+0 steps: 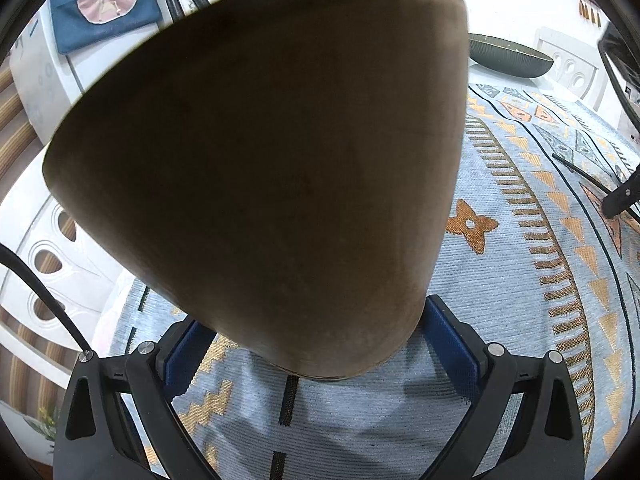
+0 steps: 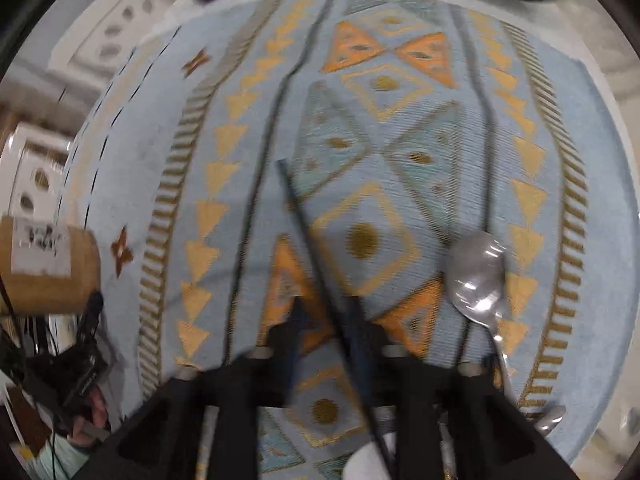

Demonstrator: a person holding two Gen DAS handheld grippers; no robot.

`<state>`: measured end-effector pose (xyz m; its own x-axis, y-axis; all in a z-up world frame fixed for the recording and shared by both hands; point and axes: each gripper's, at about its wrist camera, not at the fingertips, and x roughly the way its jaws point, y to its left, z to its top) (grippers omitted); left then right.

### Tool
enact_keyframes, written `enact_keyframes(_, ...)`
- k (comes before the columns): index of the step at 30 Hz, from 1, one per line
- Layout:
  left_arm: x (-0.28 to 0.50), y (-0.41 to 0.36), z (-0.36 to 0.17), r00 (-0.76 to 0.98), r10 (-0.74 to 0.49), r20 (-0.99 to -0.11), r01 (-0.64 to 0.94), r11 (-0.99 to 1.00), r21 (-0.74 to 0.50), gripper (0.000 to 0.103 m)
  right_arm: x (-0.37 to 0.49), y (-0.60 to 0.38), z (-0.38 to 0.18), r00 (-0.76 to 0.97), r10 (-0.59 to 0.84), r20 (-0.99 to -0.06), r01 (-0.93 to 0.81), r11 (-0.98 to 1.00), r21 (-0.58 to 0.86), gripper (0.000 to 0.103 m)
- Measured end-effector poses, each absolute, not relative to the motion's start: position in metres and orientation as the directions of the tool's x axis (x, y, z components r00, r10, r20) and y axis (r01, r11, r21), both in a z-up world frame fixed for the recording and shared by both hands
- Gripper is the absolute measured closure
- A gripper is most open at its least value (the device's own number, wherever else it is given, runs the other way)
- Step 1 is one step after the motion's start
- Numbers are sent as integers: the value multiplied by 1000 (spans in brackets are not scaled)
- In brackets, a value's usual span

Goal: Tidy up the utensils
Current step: 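Turn the chopstick upright and carry it over the wooden cup, then lower the chopstick into the cup and open the right gripper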

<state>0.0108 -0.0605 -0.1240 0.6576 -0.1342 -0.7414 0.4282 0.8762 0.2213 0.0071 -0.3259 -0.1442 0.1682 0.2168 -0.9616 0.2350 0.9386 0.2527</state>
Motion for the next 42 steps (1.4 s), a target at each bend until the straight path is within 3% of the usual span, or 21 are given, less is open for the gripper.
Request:
enact_keyframes(1, 11, -61, -124, 657, -134, -742, 428, 876, 221, 3, 10, -319, -144, 162, 180, -970, 226, 950, 214, 46)
enact_keyframes(3, 12, -59, -125, 655, -137, -743, 429, 877, 217, 3, 14, -297, -143, 161, 46, -986, 181, 981, 75, 54)
enact_keyframes(4, 12, -59, -124, 655, -138, -743, 429, 877, 216, 3, 14, -293, -141, 175, 39, -984, 171, 983, 70, 60)
enact_keyframes(5, 12, -59, -124, 654, -138, -743, 429, 877, 215, 3, 13, -291, -138, 190, 61, -980, 178, 979, 95, 78)
enact_keyframes(6, 12, -59, -125, 654, -139, -743, 429, 877, 214, 3, 13, -292, -137, 194, 68, -979, 195, 975, 107, 89)
enact_keyframes(8, 12, -59, -125, 654, -139, -744, 429, 878, 213, 3, 10, -296, -136, 203, 71, -977, 229, 966, 118, 98)
enact_keyframes(15, 14, -56, -121, 650, -143, -746, 430, 879, 207, 3, -31, -306, -76, 460, 163, -873, 208, 936, 284, 98)
enact_keyframes(21, 14, -55, -122, 650, -143, -746, 430, 879, 206, 3, -71, -289, 7, 680, 79, -729, 208, 933, 295, 98)
enact_keyframes(26, 14, -56, -121, 651, -142, -745, 430, 879, 208, 3, -76, -279, 52, 787, 44, -616, 211, 918, 336, 98)
enact_keyframes(31, 14, -56, -121, 651, -142, -745, 430, 879, 208, 3, -63, -257, 100, 856, 98, -507, 149, 893, 425, 98)
enact_keyframes(42, 12, -55, -119, 655, -148, -741, 429, 880, 203, 4, -27, -177, 127, 844, 238, -480, 11, 888, 459, 98)
